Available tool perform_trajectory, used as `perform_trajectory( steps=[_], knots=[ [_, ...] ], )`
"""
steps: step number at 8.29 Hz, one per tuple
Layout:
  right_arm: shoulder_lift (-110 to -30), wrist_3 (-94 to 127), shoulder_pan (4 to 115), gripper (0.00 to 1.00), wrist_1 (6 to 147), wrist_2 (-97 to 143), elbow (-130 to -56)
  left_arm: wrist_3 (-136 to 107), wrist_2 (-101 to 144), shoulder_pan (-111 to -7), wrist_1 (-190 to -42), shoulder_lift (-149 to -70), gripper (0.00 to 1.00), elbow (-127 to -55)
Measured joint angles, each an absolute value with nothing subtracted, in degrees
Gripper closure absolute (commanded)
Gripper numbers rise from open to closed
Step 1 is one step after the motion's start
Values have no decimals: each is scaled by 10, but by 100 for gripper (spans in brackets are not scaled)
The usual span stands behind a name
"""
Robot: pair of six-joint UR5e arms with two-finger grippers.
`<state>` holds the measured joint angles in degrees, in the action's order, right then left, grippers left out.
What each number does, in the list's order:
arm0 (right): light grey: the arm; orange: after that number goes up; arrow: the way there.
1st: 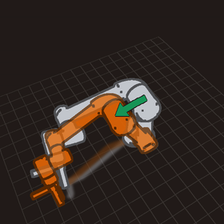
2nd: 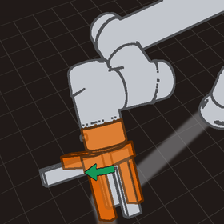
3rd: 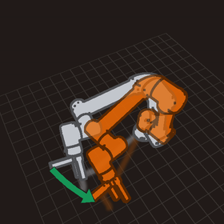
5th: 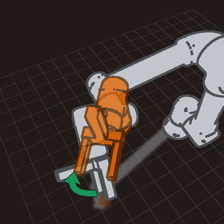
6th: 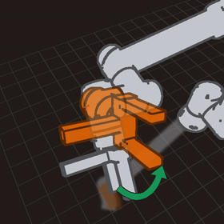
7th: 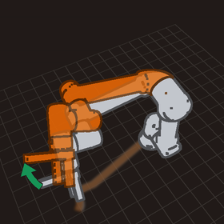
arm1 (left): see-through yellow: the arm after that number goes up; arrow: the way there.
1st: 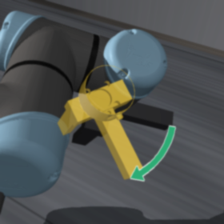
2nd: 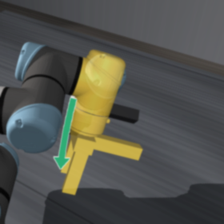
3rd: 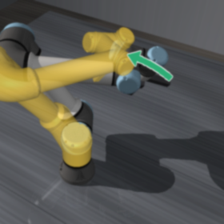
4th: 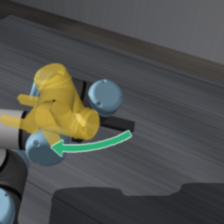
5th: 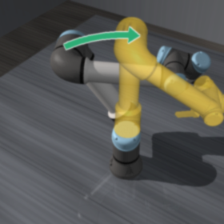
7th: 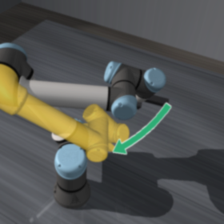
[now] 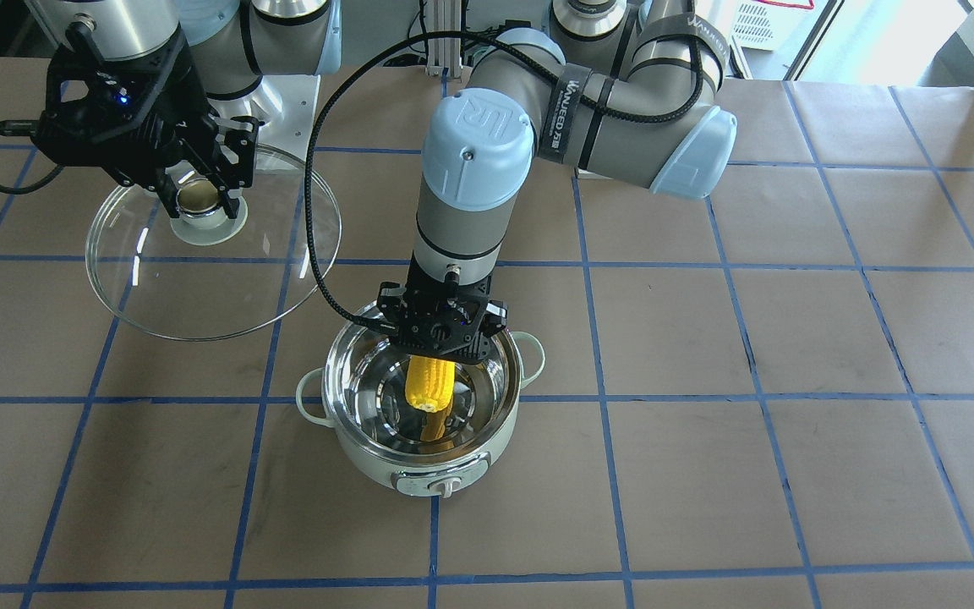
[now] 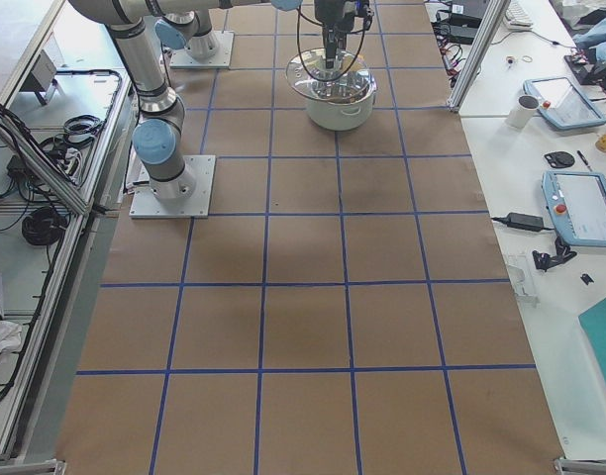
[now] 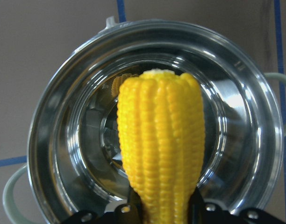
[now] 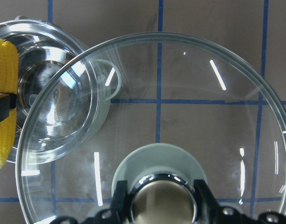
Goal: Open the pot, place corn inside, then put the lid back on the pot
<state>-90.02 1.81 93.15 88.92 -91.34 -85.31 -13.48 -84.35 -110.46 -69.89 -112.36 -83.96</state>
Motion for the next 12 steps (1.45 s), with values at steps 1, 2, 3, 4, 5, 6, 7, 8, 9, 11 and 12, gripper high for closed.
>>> perform_trajectory(
  steps=[1, 2, 3, 4, 5, 6, 7, 8, 9, 11, 12],
  knots=[
    [-903, 4, 921, 62, 884, -913, -853, -135, -836, -1109, -672, -1140, 100, -839],
    [-906, -4, 914, 62, 878, -910, -853, -133, -832, -1111, -652, -1152, 100, -839],
    [-908, -8, 910, 62, 874, -908, -853, -132, -831, -1112, -642, -1161, 100, -839],
    [-909, -11, 908, 62, 874, -905, -853, -129, -833, -1112, -637, -1169, 82, -840],
    [-909, -12, 907, 62, 874, -902, -853, -127, -835, -1112, -637, -1175, 56, -840],
    [-910, -13, 906, 62, 873, -900, -853, -125, -836, -1113, -638, -1178, 12, -841],
    [-910, -17, 906, 62, 873, -901, -853, -125, -836, -1113, -640, -1180, 0, -841],
    [-910, -23, 906, 62, 873, -902, -853, -125, -837, -1113, -641, -1181, 0, -841],
    [-910, -26, 905, 62, 873, -903, -853, -124, -837, -1113, -640, -1182, 0, -841],
    [-910, -29, 905, 62, 871, -904, -854, -123, -839, -1113, -651, -1178, 0, -839],
    [-910, -29, 905, 62, 869, -905, -854, -122, -844, -1111, -675, -1172, 0, -837]
  ],
)
